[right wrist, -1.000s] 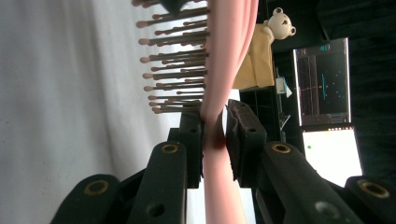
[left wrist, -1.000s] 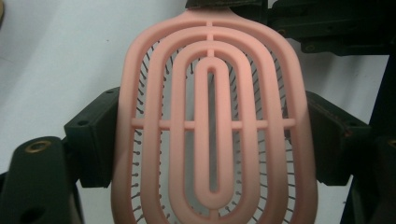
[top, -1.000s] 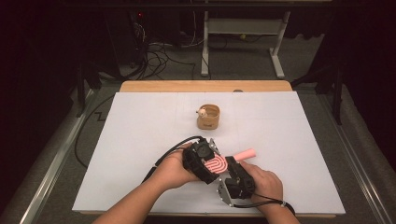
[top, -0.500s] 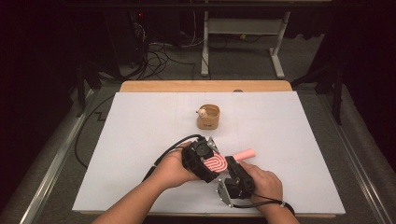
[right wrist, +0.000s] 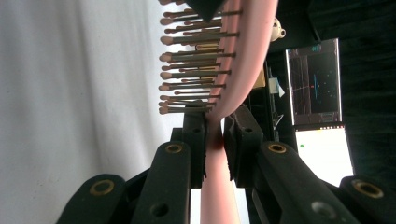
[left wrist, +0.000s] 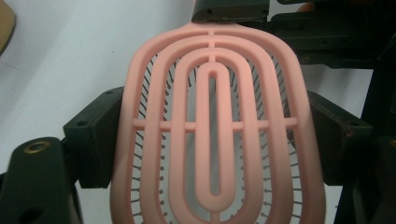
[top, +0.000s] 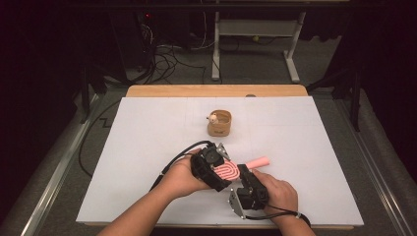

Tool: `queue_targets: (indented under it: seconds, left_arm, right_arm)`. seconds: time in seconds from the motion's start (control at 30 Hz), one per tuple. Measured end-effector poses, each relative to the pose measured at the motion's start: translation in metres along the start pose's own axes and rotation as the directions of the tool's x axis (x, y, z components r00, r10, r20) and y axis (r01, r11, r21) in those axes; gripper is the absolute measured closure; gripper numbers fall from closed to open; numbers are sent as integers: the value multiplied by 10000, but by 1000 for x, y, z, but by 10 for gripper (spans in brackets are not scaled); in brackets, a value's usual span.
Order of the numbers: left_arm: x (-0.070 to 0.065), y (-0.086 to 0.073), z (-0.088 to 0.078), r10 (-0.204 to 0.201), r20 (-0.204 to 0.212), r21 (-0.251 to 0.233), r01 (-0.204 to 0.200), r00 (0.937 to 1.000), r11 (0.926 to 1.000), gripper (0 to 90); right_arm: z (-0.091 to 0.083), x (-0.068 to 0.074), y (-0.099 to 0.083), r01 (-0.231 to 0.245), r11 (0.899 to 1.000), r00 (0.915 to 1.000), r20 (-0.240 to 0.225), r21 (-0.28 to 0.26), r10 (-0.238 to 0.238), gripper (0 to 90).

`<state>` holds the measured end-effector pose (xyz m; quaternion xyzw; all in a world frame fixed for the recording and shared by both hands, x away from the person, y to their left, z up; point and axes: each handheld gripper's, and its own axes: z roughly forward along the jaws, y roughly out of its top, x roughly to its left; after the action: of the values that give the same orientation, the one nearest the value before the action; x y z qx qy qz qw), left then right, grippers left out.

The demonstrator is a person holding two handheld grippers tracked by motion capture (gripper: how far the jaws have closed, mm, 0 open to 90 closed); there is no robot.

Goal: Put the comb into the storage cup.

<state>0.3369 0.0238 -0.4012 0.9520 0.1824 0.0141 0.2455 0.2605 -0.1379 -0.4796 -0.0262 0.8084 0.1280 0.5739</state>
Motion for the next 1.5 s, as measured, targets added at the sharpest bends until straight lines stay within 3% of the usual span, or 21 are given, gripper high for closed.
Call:
queue_targets:
  seconds: [0.53,1.5]
  left_arm:
    - [1,-3,-1,191,-155,-155,-193,9997,9997,171]
    - [6,-19,-14,2,-295,-724,-24,9996,9974,62]
  right_arm:
    - [0,-1,0,-34,10000,10000,56,9,34,818]
    - [1,-3,-6,-98,9994,9997,224,331,91,822]
